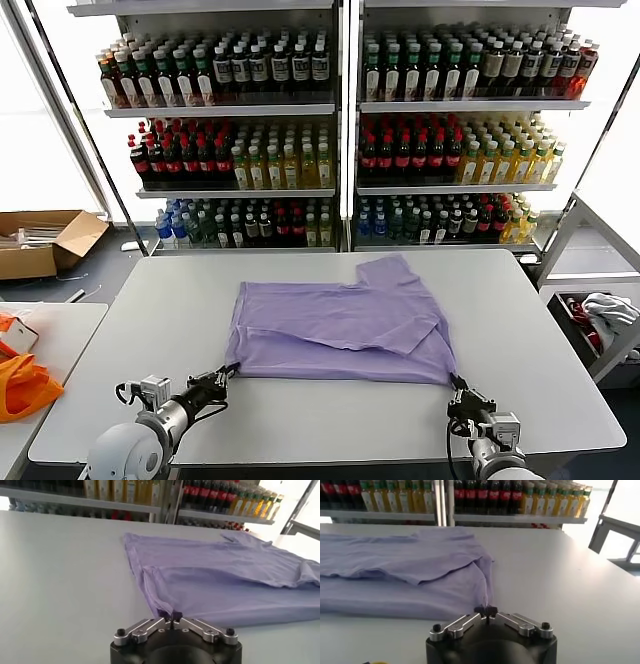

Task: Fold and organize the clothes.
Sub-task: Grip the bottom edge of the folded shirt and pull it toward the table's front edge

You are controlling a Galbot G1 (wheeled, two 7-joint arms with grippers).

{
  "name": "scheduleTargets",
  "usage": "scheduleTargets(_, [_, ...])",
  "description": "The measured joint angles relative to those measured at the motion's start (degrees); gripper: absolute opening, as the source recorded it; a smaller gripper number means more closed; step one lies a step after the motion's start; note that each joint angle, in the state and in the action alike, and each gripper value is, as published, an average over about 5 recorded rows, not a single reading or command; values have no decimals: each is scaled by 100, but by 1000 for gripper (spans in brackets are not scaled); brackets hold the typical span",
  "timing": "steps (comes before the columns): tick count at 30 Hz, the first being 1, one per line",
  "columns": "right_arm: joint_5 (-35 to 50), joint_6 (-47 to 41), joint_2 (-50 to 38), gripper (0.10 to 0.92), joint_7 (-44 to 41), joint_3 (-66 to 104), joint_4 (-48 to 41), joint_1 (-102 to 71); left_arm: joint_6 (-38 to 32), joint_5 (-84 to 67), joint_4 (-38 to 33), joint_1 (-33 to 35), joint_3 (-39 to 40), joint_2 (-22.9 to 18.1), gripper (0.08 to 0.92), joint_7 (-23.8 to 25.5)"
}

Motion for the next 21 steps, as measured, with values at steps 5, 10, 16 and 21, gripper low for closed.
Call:
scheduleTargets(5, [-151,91,42,106,-99,18,358,-531,15,-23,-467,655,-320,-12,84,16])
scheduleTargets(10, [-268,123,27,106,-137,34,605,-900,19,-29,-860,1352,-689,13,84,49])
scheduleTargets(16, [-289,63,-7,132,-126,126,795,-1111,25,3,-1163,1864,-1067,65,97,94])
scheduleTargets(21, [-131,8,-62,266,-159,287,837,-1116,27,32,-1324,2053,-1282,102,218,167])
